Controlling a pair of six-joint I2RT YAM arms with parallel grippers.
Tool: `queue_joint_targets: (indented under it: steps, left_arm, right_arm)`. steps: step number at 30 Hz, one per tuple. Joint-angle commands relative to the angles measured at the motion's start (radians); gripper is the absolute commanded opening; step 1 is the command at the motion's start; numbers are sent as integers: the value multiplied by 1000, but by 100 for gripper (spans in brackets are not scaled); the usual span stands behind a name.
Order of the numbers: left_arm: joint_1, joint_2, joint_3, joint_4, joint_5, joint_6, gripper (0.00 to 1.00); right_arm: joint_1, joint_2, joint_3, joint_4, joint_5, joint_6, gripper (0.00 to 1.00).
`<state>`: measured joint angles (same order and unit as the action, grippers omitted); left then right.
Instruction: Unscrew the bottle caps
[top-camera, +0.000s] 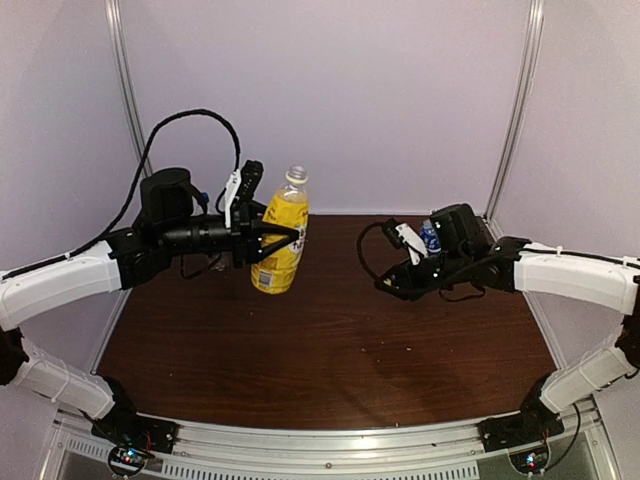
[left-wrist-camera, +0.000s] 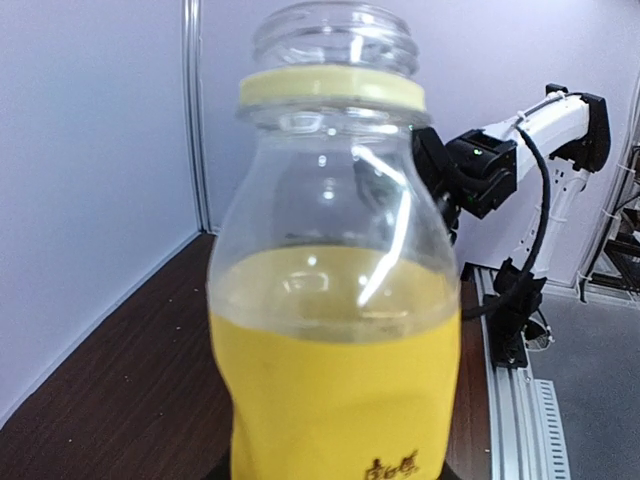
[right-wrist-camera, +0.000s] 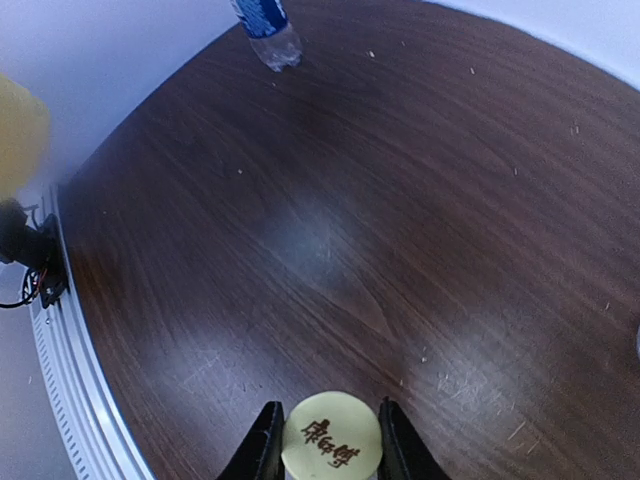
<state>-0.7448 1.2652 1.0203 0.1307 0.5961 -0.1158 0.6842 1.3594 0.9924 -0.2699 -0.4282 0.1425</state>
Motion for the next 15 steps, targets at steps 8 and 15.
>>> queue_joint_targets:
  steps: [8,15]
  left_arm:
    - [7,1,-8,39,-82,24,40]
    - [7,-3,-8,31,-99,28,40]
  right_arm:
    - [20,98,-238,238,198,152,25]
    - [39,243,-208,268,200,145,25]
